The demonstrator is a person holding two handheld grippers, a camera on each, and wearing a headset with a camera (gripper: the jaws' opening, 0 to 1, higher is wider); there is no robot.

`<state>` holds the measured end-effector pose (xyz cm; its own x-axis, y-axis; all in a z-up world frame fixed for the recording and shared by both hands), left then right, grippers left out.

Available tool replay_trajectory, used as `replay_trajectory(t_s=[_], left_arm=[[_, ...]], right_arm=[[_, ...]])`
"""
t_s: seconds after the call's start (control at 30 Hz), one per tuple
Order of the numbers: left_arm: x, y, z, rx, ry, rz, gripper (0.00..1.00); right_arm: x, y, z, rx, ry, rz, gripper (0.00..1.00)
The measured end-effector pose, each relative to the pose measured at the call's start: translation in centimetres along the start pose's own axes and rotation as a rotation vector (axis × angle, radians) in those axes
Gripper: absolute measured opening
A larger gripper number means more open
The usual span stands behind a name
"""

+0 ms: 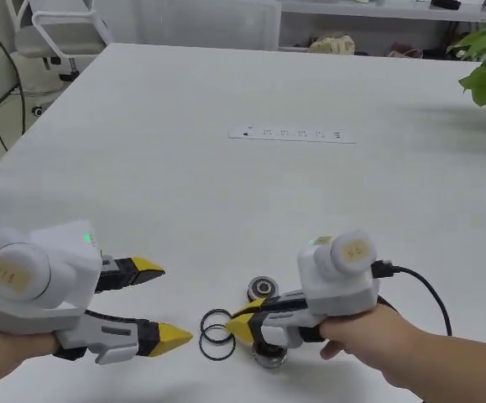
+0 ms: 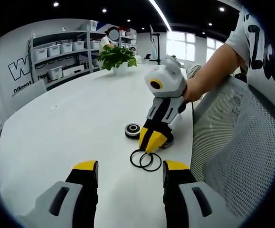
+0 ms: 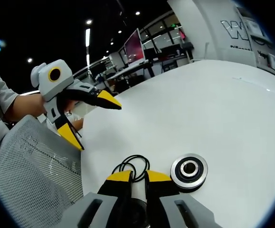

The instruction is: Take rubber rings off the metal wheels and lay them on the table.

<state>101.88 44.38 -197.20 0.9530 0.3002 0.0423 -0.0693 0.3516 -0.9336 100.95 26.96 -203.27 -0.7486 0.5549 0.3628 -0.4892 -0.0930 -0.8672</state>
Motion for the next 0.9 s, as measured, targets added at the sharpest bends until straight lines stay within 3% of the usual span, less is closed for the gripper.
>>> replay_trajectory(t_s=[0.3,0.9], left_arm=[[0.1,0.0,0.0,0.005,0.001,0.000,0.52],[0.6,-0.6,-0.4,0.000,0.007,0.002,0.51]], right_arm=[[-0.3,-0.3,0.3,-0.012,0.012,0.012,0.10],[-1.1,-2.2,1.7,-0.099,0.045,0.008,0.11]])
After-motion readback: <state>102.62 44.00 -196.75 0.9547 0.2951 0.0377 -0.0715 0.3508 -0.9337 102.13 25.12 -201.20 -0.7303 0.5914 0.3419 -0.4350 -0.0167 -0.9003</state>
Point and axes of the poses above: the centre of the closed fingertips' face, and the gripper's own axes: z roughly backward along the fingers, x roughly to its left, y roughly out of its underside, the point moved 8 cm from there along z, roughly backward along the fingers, and after that the axes turned 13 degrees about -x, right-handed, at the moved point
